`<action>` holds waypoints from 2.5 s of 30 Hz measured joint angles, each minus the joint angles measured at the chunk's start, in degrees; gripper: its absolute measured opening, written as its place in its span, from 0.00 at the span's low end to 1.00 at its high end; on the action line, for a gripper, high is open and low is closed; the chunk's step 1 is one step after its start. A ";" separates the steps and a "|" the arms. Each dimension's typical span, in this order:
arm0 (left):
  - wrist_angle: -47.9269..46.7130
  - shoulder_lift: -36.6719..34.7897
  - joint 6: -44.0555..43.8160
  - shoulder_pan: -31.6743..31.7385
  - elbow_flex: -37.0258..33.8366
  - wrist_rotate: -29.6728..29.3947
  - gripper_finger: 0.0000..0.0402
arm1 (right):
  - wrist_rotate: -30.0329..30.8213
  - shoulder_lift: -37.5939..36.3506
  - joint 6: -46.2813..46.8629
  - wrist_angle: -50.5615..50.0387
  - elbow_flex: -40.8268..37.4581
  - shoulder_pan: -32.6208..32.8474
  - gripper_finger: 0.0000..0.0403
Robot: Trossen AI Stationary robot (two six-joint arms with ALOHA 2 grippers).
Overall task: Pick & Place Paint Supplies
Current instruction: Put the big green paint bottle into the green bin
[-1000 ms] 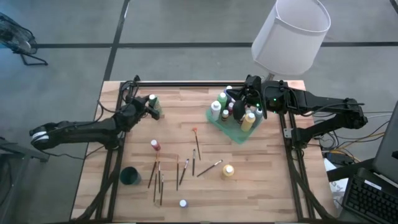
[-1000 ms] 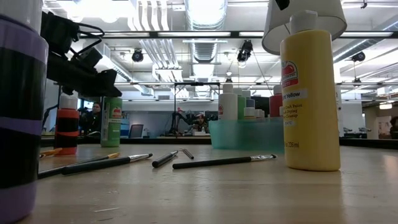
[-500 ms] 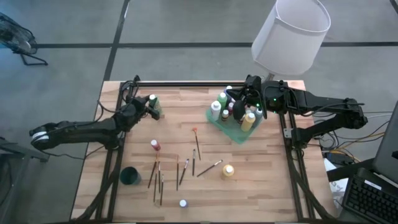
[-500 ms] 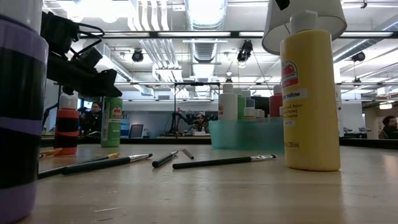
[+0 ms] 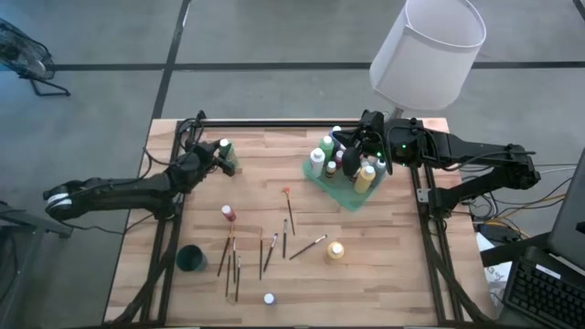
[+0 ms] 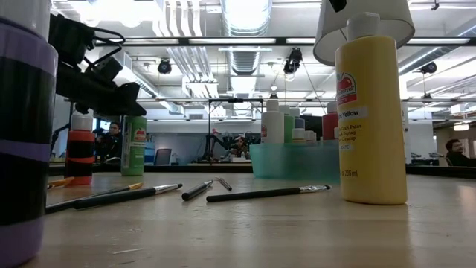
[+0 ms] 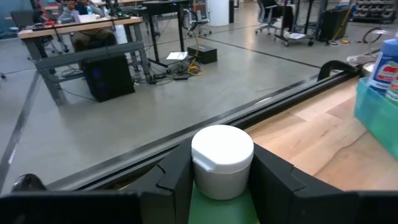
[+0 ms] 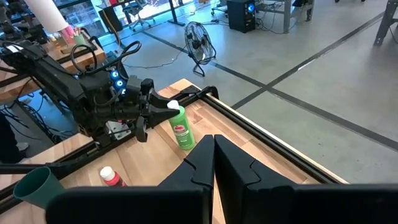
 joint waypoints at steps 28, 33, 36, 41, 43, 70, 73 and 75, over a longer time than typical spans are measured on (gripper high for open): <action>-24.99 6.50 3.61 -5.84 32.80 42.17 0.32 | 0.00 0.00 -0.04 -0.20 0.00 0.04 0.02; -24.91 11.85 6.74 -11.10 38.41 42.16 0.32 | 0.00 -0.01 -0.07 -0.26 0.00 0.04 0.02; -24.84 15.60 7.19 -13.32 41.48 42.23 0.32 | 0.00 -0.02 -0.07 -0.42 0.00 0.04 0.02; -21.08 22.37 7.28 -14.70 44.01 41.96 0.32 | 0.00 0.00 -0.02 -1.91 -0.02 0.04 0.02; -18.34 25.02 7.14 -15.04 44.26 41.99 0.32 | -0.01 0.00 -0.04 -1.97 -0.02 0.04 0.02; 5.36 52.95 12.22 -23.88 46.99 42.65 0.32 | -0.07 -0.48 1.92 -14.27 4.70 -1.36 0.02; 5.46 54.78 12.26 -23.86 47.35 42.66 0.32 | -0.14 -0.48 1.92 -14.29 4.72 -1.36 0.02; 5.82 55.85 12.23 -23.90 47.38 42.79 0.32 | -0.16 -0.48 2.14 -14.96 4.72 -1.36 0.02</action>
